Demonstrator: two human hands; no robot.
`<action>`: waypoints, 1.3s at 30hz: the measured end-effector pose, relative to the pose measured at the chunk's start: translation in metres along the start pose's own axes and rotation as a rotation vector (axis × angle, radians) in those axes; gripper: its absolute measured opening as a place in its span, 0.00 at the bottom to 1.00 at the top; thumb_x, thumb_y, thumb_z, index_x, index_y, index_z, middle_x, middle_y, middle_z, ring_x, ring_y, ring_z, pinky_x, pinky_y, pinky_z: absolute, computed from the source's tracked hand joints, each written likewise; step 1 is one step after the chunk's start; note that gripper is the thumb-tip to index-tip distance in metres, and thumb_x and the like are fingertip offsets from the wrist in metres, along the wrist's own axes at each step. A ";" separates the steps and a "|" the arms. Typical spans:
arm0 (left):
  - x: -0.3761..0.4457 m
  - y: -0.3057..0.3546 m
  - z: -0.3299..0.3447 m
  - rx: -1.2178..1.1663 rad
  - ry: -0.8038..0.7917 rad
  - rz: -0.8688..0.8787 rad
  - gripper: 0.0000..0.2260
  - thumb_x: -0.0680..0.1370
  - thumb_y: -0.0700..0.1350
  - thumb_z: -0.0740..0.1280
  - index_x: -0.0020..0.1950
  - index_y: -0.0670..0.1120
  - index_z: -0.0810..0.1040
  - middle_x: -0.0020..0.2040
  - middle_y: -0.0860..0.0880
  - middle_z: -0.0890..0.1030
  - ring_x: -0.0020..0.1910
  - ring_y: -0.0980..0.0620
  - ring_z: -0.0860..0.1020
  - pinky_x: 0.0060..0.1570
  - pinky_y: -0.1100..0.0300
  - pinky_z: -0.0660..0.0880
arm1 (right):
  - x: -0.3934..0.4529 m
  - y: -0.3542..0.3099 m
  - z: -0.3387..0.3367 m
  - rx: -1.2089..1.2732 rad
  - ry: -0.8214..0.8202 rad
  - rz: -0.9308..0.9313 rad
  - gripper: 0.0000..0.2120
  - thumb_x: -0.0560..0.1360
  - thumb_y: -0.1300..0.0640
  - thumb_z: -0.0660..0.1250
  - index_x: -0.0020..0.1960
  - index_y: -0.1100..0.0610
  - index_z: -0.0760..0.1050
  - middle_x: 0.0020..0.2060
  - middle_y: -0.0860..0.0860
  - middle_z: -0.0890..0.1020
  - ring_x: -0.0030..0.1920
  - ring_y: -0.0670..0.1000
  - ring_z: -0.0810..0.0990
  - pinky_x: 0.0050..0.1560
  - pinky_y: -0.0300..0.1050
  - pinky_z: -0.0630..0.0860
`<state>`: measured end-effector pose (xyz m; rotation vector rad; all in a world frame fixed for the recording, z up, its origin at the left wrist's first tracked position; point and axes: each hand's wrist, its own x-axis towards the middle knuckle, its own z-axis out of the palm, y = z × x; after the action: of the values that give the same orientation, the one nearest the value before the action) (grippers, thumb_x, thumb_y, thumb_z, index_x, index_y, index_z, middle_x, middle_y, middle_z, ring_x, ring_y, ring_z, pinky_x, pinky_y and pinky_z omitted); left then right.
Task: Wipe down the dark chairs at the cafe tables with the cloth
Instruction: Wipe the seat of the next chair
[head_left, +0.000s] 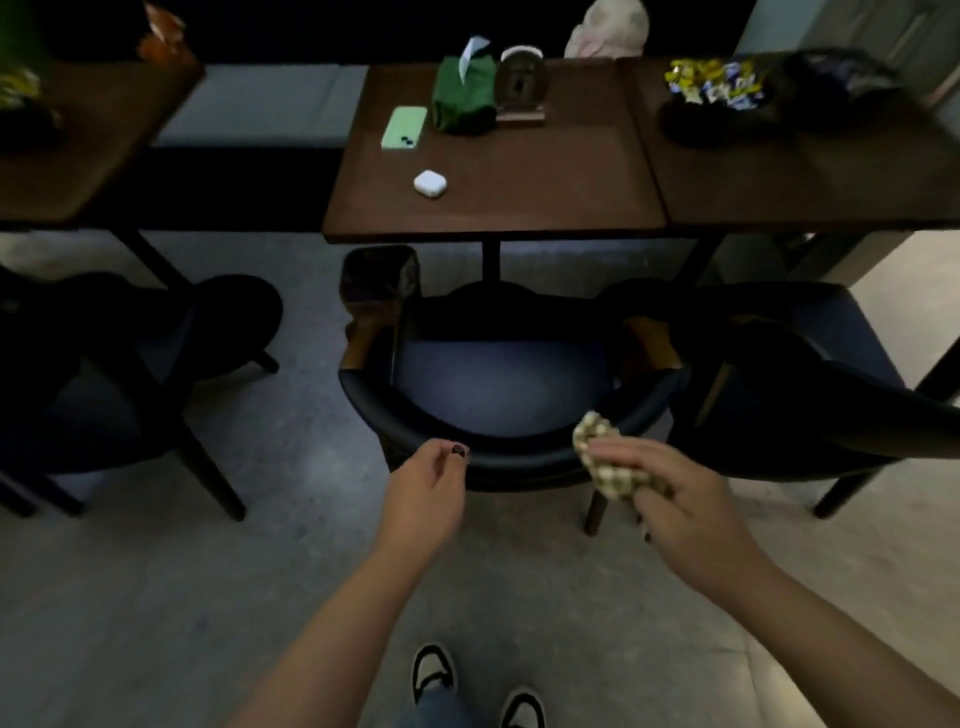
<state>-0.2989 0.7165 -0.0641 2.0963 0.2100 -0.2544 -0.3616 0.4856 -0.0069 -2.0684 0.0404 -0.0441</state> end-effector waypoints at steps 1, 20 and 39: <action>0.004 0.007 0.000 0.003 -0.019 0.005 0.06 0.80 0.48 0.64 0.44 0.56 0.78 0.38 0.58 0.81 0.39 0.67 0.77 0.32 0.73 0.70 | 0.005 -0.003 -0.005 0.054 0.060 0.071 0.24 0.72 0.74 0.60 0.54 0.48 0.81 0.55 0.39 0.80 0.57 0.38 0.77 0.55 0.26 0.70; 0.163 0.012 0.175 0.119 -0.743 -0.283 0.26 0.80 0.54 0.62 0.75 0.43 0.63 0.69 0.48 0.72 0.60 0.53 0.72 0.60 0.63 0.65 | 0.178 0.114 -0.014 -0.356 0.374 0.908 0.33 0.73 0.44 0.67 0.73 0.55 0.63 0.70 0.55 0.61 0.64 0.63 0.70 0.62 0.50 0.69; 0.196 -0.004 0.222 0.060 -0.983 -0.462 0.56 0.54 0.84 0.60 0.75 0.53 0.68 0.74 0.51 0.69 0.68 0.54 0.69 0.69 0.60 0.60 | 0.188 0.157 -0.030 0.022 0.358 1.041 0.09 0.65 0.56 0.73 0.40 0.46 0.77 0.39 0.47 0.81 0.42 0.52 0.79 0.47 0.47 0.78</action>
<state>-0.1326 0.5372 -0.2304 1.7218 0.0808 -1.5172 -0.1768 0.3754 -0.1283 -1.7689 1.3002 0.2245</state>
